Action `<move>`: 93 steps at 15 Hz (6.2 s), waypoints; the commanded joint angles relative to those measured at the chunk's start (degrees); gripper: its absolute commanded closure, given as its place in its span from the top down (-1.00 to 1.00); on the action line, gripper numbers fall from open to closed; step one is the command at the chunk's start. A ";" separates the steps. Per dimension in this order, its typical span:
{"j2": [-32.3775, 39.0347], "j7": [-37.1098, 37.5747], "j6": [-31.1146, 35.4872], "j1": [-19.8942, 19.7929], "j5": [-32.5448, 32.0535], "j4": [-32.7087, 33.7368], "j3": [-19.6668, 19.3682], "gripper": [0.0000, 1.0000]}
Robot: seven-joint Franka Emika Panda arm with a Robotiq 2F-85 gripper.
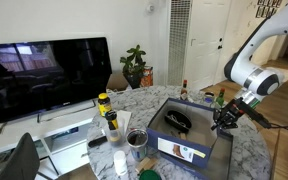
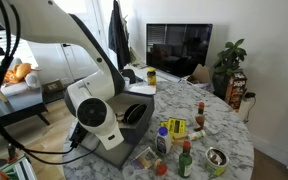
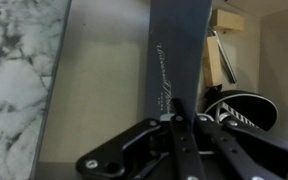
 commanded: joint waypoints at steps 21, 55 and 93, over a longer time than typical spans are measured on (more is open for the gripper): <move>-7.62 11.24 -4.72 0.94 -18.79 -1.13 -10.55 -0.99; -10.27 35.16 -1.43 0.46 -52.13 -0.04 -11.07 -0.99; -21.81 61.89 -20.28 -0.77 -70.90 0.12 -11.36 -0.99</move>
